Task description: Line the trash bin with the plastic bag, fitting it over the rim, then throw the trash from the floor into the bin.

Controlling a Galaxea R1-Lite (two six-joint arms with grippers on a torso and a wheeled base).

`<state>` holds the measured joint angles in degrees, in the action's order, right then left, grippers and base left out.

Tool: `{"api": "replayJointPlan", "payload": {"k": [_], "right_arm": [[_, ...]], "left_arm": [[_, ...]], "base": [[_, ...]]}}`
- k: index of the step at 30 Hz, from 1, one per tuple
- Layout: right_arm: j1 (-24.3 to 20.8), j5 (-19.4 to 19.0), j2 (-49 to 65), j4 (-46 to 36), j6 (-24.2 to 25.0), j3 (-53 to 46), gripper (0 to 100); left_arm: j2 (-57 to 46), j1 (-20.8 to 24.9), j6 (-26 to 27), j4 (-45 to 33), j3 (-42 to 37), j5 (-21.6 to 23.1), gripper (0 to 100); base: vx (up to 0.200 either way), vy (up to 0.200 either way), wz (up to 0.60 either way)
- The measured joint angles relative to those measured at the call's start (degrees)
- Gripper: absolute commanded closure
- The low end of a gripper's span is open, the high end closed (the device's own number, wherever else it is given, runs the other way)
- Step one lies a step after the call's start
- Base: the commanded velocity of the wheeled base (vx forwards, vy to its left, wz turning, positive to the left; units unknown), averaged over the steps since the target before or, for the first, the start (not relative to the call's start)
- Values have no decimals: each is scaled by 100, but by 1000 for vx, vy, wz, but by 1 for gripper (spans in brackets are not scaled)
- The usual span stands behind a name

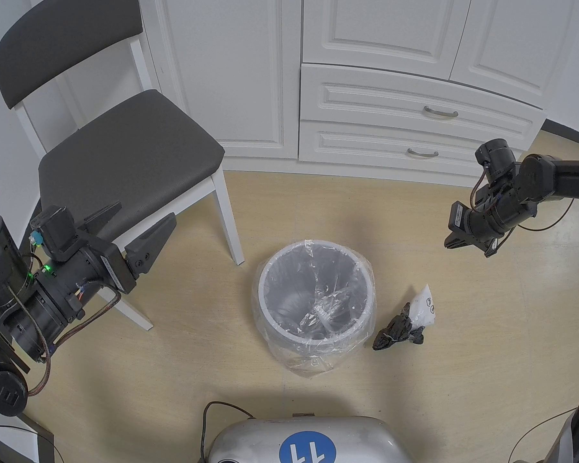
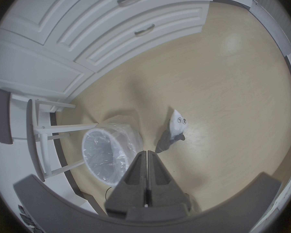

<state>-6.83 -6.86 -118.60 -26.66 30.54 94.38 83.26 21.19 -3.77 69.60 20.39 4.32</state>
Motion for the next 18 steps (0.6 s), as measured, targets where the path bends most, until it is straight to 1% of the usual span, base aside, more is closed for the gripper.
{"api": "replayJointPlan", "payload": {"k": [4, 9, 10, 14, 18], "right_arm": [[-91, 16, 221, 11, -11, -118, 100], [-113, 46, 188, 34, -35, -160, 100], [-113, 51, 135, 69, -44, -171, 0], [-89, 115, -204, 313, -132, -212, 0], [2, 350, -795, 740, -389, -232, 0]], "left_arm": [[-11, 0, 0, 0, 0, 0, 0], [-18, 0, 2, 0, 0, 6, 0], [-20, 0, 0, 0, 0, 9, 0], [-20, 0, 0, -2, 0, 15, 0], [-16, 0, 0, -5, 0, 20, 0]], "base": [[0, 0, 0], [0, 0, 0], [0, 0, 0], [0, 0, 0], [0, 0, 0]]}}
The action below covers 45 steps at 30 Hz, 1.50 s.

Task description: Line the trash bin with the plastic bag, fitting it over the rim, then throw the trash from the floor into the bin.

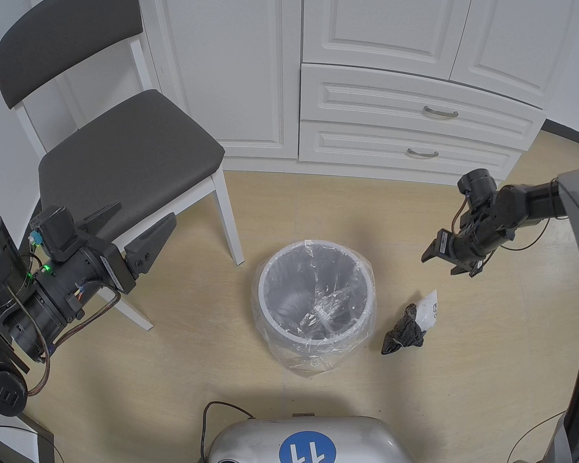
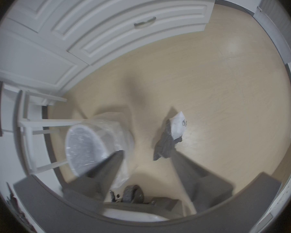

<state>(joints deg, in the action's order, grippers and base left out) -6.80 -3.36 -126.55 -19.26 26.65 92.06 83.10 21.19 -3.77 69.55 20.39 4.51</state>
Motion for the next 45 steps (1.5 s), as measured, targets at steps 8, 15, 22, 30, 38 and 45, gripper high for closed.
{"api": "replayJointPlan", "payload": {"k": [8, 15, 22, 30, 38, 45], "right_arm": [[210, 492, -1559, 979, -660, 388, 0], [319, 631, -2745, 1152, -1154, 1482, 0], [427, 766, -3577, 594, -1612, 2144, 0], [218, 755, -3946, 521, -1713, 2249, 0], [184, 670, -4033, 486, -1985, 2252, 100], [190, 634, -4048, 497, -1998, 2254, 100]], "left_arm": [[49, 0, 0, 2, 0, 5, 0], [121, 11, 0, 2, -4, 5, 0], [197, 87, 0, 5, -11, 0, 0], [182, 107, 0, 24, 33, -22, 0], [171, 111, 0, 30, 55, -27, 0], [160, 116, 0, 38, 66, -39, 0]], "base": [[0, 0, 0], [0, 0, 0], [0, 0, 0], [0, 0, 0], [0, 0, 0], [0, 0, 0]]}}
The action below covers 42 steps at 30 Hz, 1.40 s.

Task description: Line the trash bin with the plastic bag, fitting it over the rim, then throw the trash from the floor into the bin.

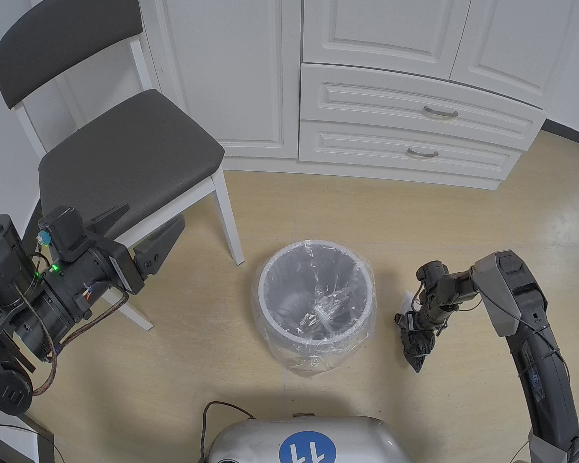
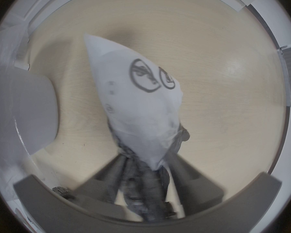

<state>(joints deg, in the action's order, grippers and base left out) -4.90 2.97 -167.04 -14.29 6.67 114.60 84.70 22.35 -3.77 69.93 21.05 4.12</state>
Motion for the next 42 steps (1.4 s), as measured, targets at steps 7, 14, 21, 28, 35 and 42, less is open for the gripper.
{"api": "replayJointPlan", "payload": {"k": [7, 14, 21, 28, 35, 42], "right_arm": [[24, 22, -2, 26, -10, 0, 100], [155, 15, 152, 20, 127, -2, 100], [223, -82, 794, 22, 439, -234, 100], [315, -176, 1626, 9, 505, -581, 100], [256, -197, 2876, 222, 507, -1485, 100], [-17, -183, 4192, 1274, 436, -2951, 100]], "left_arm": [[-11, 0, 0, 22, -13, 0, 0], [-11, -5, 0, 28, -17, 0, 0], [-6, -11, 0, 24, -2, 0, 0], [-9, -11, 0, 24, 6, -5, 0], [-20, -11, 7, 28, 6, -7, 0], [-72, -18, 11, 26, 11, -7, 0]], "base": [[0, 0, 0], [0, 0, 0], [0, 0, 0], [0, 0, 0], [0, 0, 0], [0, 0, 0]]}}
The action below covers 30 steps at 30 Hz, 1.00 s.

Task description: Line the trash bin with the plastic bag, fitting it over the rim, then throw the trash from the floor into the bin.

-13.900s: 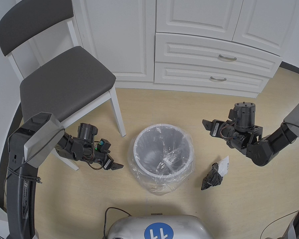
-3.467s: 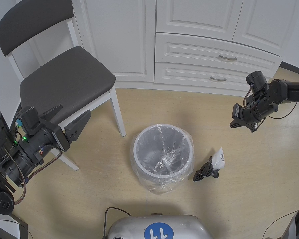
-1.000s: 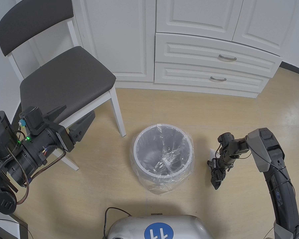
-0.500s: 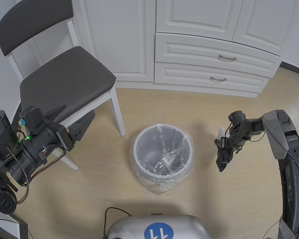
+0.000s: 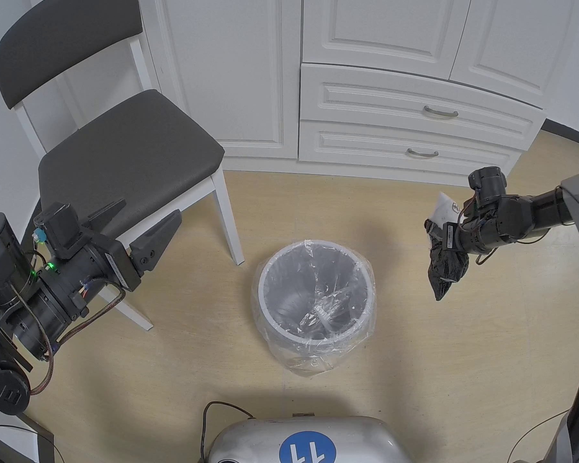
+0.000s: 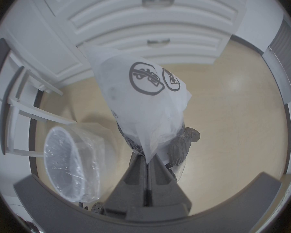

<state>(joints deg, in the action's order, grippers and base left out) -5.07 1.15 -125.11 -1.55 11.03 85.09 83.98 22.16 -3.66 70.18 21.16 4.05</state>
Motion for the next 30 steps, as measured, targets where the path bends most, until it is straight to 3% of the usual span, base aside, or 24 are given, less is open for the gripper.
{"api": "replayJointPlan", "payload": {"k": [7, 12, 18, 30], "right_arm": [[-424, 13, 1298, 962, -256, -1381, 100], [-1083, 108, 1927, 1421, -349, -2021, 100], [-1603, 282, 2157, 2114, -351, -2459, 100], [-2108, 681, 1965, 4137, -313, -3090, 100]], "left_arm": [[-83, -9, 2, -39, 50, -2, 0], [-121, -9, 7, -50, 72, -2, 0], [-166, -17, 5, -52, 85, 5, 0], [-206, -20, 0, -59, 116, 16, 0]], "base": [[0, 0, 0], [0, 0, 0], [0, 0, 0], [0, 0, 0]]}}
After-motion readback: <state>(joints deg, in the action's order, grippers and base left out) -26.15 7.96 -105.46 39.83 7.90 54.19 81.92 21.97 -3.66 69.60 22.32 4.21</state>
